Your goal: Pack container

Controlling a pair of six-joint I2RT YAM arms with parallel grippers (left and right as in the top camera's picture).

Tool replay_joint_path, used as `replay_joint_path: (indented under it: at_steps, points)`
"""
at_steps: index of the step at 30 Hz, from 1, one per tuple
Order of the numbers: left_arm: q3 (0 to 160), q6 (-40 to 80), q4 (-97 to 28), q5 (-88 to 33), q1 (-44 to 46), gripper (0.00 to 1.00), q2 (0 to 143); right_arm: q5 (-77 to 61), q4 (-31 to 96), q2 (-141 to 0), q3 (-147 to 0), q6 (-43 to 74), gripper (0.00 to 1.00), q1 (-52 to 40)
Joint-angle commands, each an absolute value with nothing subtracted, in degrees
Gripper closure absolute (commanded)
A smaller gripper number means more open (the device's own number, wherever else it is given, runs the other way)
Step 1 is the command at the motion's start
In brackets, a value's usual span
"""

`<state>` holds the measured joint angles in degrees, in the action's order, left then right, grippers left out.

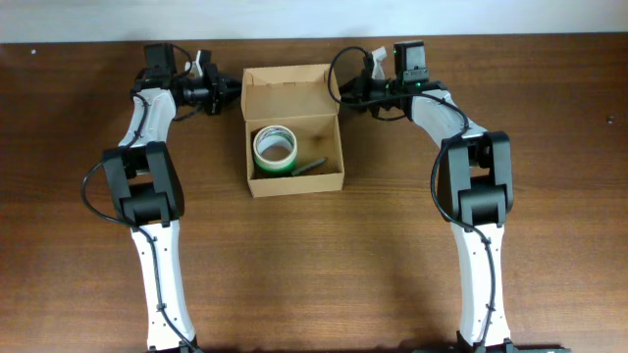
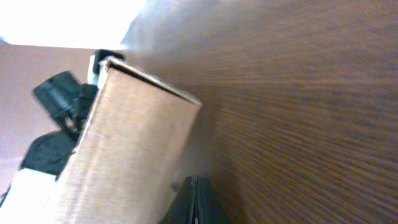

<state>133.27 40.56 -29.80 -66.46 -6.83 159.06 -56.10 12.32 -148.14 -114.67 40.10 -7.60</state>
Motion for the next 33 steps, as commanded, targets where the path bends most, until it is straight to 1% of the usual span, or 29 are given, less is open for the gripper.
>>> replay_joint_path:
  at_steps: [1, 7, 10, 16, 21, 23, 24, 28, 33]
  points:
    - [133.01, 43.88, -27.27, -72.62, -6.92, 0.98, 160.20, -60.03, 10.92, -148.29, -114.80, 41.04, 0.96, -7.97]
    - [134.69, 44.38, -23.75, -76.66, -6.92, 0.98, 160.18, -62.63, 8.08, -148.27, -115.55, 41.01, 0.96, -7.97]
    - [138.58, 44.36, -21.34, -80.44, -6.76, 0.98, 160.18, -62.57, 8.10, -148.11, -117.14, 42.52, 0.96, -7.97]
    - [150.39, 45.80, -21.23, -81.34, -6.74, 0.99, 160.16, -61.69, 10.04, -146.41, -121.75, 43.00, 0.96, -7.97]
    - [158.65, 48.49, -21.52, -81.25, -6.31, 0.98, 160.16, -59.48, 17.56, -144.44, -127.15, 42.78, 0.96, -8.19]
    - [160.73, 49.36, -21.69, -81.49, -5.87, 0.98, 160.16, -58.37, 21.74, -143.96, -129.88, 40.71, 0.96, -8.56]
    - [161.75, 49.50, -21.71, -81.71, -5.45, 0.98, 160.16, -56.80, 25.93, -143.65, -132.31, 38.54, 0.96, -8.97]
    - [162.34, 49.71, -21.93, -80.99, -5.02, 0.98, 160.16, -52.01, 37.54, -143.61, -139.31, 31.44, 0.96, -9.89]
    - [162.50, 49.74, -21.87, -77.23, -6.04, 0.98, 160.16, -51.16, 43.40, -143.59, -143.04, 28.23, 0.96, -10.17]
